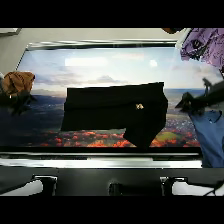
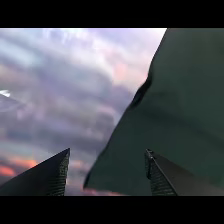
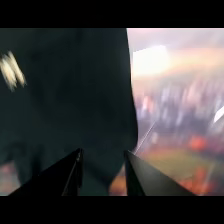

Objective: Fold the clothes and pants, and hang the long-sleeved shirts on hangers.

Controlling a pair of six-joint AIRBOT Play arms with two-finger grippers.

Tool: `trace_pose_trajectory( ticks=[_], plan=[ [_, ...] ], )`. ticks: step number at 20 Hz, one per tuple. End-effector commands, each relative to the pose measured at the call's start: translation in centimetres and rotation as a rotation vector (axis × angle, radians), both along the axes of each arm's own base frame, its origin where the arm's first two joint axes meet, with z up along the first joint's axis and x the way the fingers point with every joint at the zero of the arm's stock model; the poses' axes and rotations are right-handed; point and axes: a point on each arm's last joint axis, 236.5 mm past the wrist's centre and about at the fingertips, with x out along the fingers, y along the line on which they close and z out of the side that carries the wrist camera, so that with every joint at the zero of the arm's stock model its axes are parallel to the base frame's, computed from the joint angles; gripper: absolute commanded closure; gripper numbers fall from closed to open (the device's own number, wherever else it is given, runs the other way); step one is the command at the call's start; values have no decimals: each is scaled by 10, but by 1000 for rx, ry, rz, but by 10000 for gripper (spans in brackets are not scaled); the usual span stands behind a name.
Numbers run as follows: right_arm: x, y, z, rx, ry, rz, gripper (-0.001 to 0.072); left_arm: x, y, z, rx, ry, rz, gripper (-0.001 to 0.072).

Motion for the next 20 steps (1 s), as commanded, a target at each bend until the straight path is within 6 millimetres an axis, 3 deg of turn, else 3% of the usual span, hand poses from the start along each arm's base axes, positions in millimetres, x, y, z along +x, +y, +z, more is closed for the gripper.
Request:
trace_pose_trajectory(
  ticks=[1,4,6,11,16,20],
  plan=[
    [-68,41,-28,121,48,-22,394,-46,-22,-29,-125,-28,98,170],
    [-105,64,-55,164,95,-35,393,-67,-37,-47,-158,30,90,171],
    [-115,79,-68,216,97,-55,393,-66,-40,-46,-169,31,86,171],
    [-122,93,-91,265,84,-129,390,-64,-44,-44,-182,24,87,172],
    [-108,94,-101,282,36,-214,373,-64,-44,-44,-182,25,87,171],
    [-109,126,-118,256,65,-124,380,-64,-44,-44,-186,29,93,171]
  ],
)
